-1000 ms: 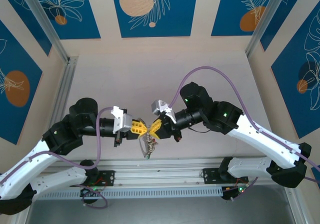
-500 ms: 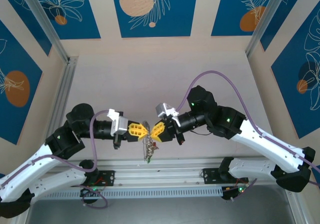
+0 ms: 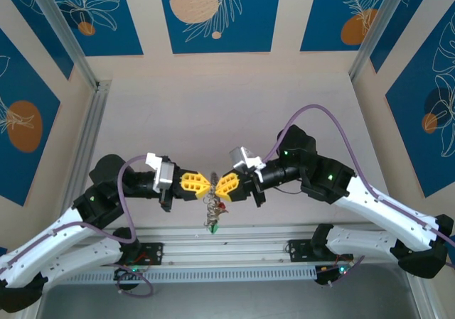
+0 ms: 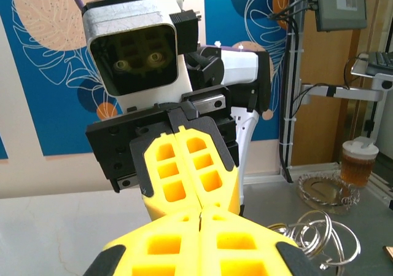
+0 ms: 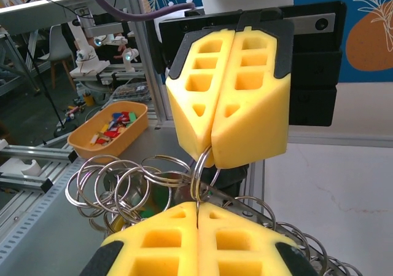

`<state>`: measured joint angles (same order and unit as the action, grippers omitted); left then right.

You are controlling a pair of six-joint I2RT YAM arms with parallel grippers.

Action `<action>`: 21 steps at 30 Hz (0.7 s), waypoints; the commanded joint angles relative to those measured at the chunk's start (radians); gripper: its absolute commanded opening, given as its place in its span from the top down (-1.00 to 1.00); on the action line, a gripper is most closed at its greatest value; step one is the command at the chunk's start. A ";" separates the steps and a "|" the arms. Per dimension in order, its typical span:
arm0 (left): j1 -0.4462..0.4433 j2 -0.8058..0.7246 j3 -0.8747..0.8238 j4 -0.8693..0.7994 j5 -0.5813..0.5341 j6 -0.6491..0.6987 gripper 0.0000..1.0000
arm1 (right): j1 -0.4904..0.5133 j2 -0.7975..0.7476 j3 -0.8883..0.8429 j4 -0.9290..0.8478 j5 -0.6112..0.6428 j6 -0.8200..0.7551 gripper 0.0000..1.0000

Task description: Put the keys on the keyring

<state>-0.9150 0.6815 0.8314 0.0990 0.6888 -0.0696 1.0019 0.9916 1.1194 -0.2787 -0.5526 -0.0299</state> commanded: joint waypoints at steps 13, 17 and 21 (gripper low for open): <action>-0.004 0.006 0.014 0.160 0.003 -0.048 1.00 | -0.003 0.050 0.051 -0.027 -0.014 0.051 0.71; -0.004 0.006 0.019 0.154 0.005 -0.044 1.00 | -0.010 0.035 0.050 -0.023 -0.006 0.053 0.75; -0.004 0.010 0.022 0.156 0.015 -0.047 1.00 | -0.025 0.014 0.031 0.003 -0.001 0.071 0.76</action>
<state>-0.9150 0.6960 0.8268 0.1802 0.6884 -0.1040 0.9871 1.0321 1.1618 -0.2981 -0.5564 0.0177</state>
